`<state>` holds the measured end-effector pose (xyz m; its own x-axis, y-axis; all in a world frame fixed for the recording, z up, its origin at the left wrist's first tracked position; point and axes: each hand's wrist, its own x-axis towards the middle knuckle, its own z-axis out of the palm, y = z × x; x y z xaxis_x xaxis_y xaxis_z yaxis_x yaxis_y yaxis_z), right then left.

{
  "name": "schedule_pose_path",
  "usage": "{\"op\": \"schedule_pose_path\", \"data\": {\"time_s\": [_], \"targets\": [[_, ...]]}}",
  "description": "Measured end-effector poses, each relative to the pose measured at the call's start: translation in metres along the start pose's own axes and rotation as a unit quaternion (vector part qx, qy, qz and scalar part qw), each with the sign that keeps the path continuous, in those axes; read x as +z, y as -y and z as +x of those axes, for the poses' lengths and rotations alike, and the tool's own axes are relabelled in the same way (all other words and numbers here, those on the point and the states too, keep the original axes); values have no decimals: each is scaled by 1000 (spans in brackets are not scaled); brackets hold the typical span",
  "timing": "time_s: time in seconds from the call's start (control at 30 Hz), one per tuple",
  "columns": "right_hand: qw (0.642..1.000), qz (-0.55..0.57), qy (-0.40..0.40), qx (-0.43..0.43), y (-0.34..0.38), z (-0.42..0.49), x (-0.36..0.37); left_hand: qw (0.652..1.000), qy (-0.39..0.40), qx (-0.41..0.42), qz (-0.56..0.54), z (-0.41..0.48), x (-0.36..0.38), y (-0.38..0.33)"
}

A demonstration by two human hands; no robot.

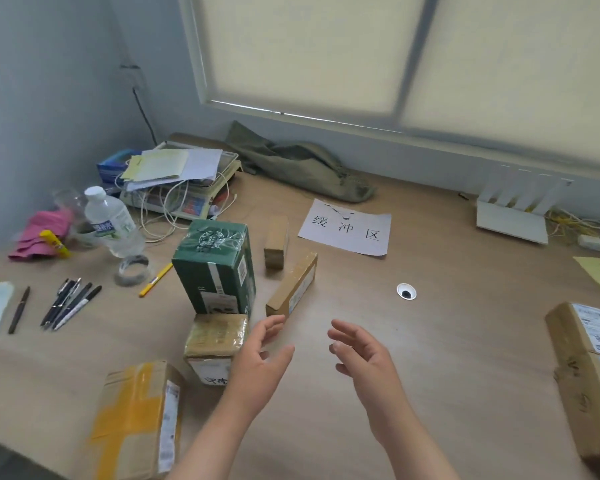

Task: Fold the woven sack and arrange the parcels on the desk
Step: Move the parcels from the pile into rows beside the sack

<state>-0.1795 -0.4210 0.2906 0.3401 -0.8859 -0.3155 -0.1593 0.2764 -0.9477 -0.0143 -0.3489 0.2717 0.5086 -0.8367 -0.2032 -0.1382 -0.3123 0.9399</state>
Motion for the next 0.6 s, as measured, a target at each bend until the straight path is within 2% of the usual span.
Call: {"op": "schedule_pose_path", "data": {"time_s": [0.33,0.47,0.6], "targets": [[991,-66,109,27,-8,23,103,989,-143,-37,-12,2,-105,42],[987,-80,132,38,-16,25,133,988,-139,-71,22,7,-124,58],[986,-91,121,76,-32,28,149,987,-78,-133,51,14,-119,69]]}}
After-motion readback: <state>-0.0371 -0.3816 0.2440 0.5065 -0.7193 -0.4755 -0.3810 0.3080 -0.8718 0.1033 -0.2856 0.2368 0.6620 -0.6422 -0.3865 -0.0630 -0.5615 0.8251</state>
